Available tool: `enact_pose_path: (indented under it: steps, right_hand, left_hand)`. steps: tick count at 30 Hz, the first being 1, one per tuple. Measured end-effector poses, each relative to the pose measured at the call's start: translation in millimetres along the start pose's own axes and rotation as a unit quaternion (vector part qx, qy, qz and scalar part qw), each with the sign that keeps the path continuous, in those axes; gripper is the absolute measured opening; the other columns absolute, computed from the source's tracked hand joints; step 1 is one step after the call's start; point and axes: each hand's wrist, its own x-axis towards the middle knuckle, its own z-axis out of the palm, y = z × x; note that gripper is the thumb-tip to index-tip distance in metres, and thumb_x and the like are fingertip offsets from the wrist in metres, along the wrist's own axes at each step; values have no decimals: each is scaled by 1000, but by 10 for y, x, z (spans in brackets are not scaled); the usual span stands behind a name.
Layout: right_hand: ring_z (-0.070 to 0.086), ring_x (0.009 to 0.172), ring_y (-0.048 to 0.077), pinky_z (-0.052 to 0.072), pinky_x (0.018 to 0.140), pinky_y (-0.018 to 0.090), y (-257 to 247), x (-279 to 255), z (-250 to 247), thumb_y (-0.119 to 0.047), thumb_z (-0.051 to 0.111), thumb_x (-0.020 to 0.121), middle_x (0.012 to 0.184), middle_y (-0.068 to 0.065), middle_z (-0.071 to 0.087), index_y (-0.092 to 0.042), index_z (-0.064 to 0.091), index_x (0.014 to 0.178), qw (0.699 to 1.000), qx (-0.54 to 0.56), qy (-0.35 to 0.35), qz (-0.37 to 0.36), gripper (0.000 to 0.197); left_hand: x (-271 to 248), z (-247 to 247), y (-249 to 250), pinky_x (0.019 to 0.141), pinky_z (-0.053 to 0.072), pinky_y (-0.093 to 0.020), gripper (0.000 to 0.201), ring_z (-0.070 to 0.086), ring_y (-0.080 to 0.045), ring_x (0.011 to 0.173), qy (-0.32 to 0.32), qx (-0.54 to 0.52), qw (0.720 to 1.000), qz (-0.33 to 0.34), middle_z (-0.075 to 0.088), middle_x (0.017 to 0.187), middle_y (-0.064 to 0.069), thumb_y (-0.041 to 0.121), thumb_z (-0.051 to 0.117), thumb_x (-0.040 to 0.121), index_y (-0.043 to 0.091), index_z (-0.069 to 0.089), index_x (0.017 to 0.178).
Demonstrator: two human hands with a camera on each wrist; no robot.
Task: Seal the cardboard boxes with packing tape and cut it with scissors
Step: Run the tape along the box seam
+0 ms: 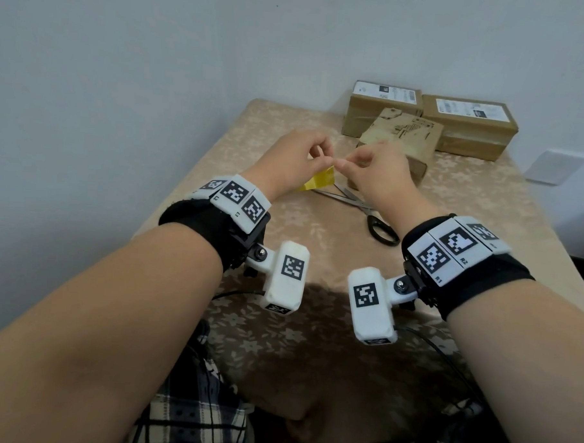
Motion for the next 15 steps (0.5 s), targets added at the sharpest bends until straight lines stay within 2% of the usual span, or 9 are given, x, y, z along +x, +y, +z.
enact_pose_path:
  steps: [1, 3, 5, 7, 8, 10, 12, 14, 15]
  right_hand:
    - [49, 95, 14, 43, 85, 29, -19, 3, -17, -32, 68, 87, 88, -5, 48, -18, 68, 84, 1000, -18, 5, -7, 15]
    - [47, 89, 12, 37, 77, 26, -64, 14, -63, -32, 65, 89, 82, -6, 47, -18, 66, 84, 998, -63, -9, -20, 15]
    - [49, 75, 14, 35, 69, 26, -76, 32, -127, -31, 59, 93, 73, -2, 53, -14, 66, 80, 995, -97, -17, -21, 23]
    - [49, 65, 17, 40, 67, 31, -35, 65, -227, -31, 54, 96, 67, 2, 55, -14, 59, 67, 991, -125, 27, -36, 34]
    - [54, 71, 18, 44, 73, 35, 19, 91, -274, -31, 53, 97, 74, 3, 60, -15, 63, 72, 986, -143, 62, -52, 31]
    - [53, 110, 26, 38, 98, 43, 125, 123, -346, -35, 53, 96, 115, 6, 63, -18, 67, 108, 971, -208, 99, -68, 25]
    - [31, 136, 29, 17, 111, 51, 240, 143, -360, -45, 55, 93, 145, 6, 42, -27, 54, 131, 954, -293, 55, -33, 43]
    - [9, 145, 34, 3, 114, 57, 327, 166, -354, -49, 58, 90, 156, 6, 22, -34, 41, 141, 948, -319, 0, 8, 56]
    - [5, 145, 37, 1, 115, 56, 371, 180, -350, -46, 59, 90, 158, 6, 19, -33, 37, 144, 953, -303, -22, 18, 61]
  left_hand:
    - [-16, -16, 6, 69, 40, -25, 23, 57, -13, 84, -11, -1, 1000, -10, 61, 89, 1, 25, 62, 89, 14, 58, 109]
    - [-37, -63, 14, 62, 39, -23, 45, 54, -10, 70, -23, 1, 999, -32, 59, 80, 0, 29, 63, 89, 15, 43, 127]
    - [-34, -120, -14, 58, 36, -24, 46, 52, -13, 65, -11, 34, 999, -28, 58, 74, -3, 28, 61, 90, 14, 39, 128]
    - [-30, -177, -87, 63, 36, -31, 40, 52, -22, 70, 11, 78, 997, -22, 58, 77, -9, 24, 59, 91, 12, 41, 124]
    - [-34, -198, -136, 64, 35, -32, 38, 51, -25, 73, 17, 107, 994, -25, 57, 80, -10, 22, 58, 91, 10, 41, 123]
    - [-50, -212, -256, 67, 38, -35, 36, 54, -30, 79, 17, 169, 985, -43, 58, 88, -13, 21, 58, 91, 9, 40, 121]
    - [-74, -193, -350, 71, 43, -40, 34, 56, -33, 82, -2, 194, 978, -72, 59, 92, -15, 22, 57, 92, 9, 39, 118]
    - [-68, -142, -405, 75, 46, -42, 35, 57, -34, 86, -41, 220, 970, -97, 60, 95, -14, 25, 58, 92, 9, 39, 116]
    - [-52, -122, -406, 78, 47, -43, 36, 57, -34, 89, -65, 242, 962, -106, 61, 99, -14, 27, 59, 91, 9, 39, 115]
